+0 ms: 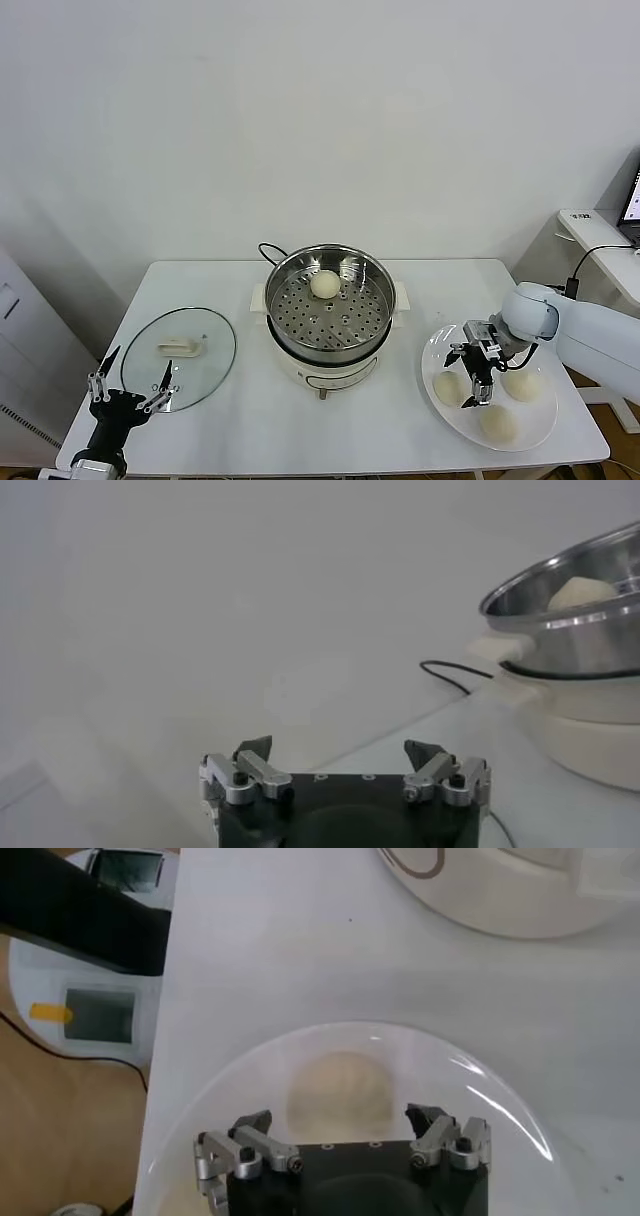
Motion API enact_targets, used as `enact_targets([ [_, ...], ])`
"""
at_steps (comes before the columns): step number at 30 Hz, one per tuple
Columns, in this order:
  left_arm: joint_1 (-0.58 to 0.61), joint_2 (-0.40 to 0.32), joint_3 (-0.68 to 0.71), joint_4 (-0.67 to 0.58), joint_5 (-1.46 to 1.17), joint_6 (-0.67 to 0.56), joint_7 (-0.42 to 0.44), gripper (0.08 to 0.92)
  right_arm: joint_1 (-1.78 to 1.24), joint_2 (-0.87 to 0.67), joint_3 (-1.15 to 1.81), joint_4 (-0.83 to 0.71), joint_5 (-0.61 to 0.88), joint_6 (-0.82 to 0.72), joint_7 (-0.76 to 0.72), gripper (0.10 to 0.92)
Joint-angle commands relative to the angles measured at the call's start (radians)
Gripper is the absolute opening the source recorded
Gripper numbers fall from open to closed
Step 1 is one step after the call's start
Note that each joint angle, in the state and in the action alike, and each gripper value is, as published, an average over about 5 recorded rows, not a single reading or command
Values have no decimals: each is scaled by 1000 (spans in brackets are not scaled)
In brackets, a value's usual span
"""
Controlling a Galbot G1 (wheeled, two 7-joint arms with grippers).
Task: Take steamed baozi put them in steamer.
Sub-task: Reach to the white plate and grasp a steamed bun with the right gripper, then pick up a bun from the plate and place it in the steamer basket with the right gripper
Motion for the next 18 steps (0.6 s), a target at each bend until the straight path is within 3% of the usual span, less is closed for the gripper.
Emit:
enact_targets([
  [1,8,-3,-2,-4,9,-8,-10,823,-26,0,13,-1,-13,-14,10,802],
  [11,11,-12,1,-9,17,-13,-13,823,26,-13,-25,17,24,-20,6,541],
  [18,7,-8,-3,-6,11,-13,-13,823,410,-40,-261,59,201,-11,-40,375],
])
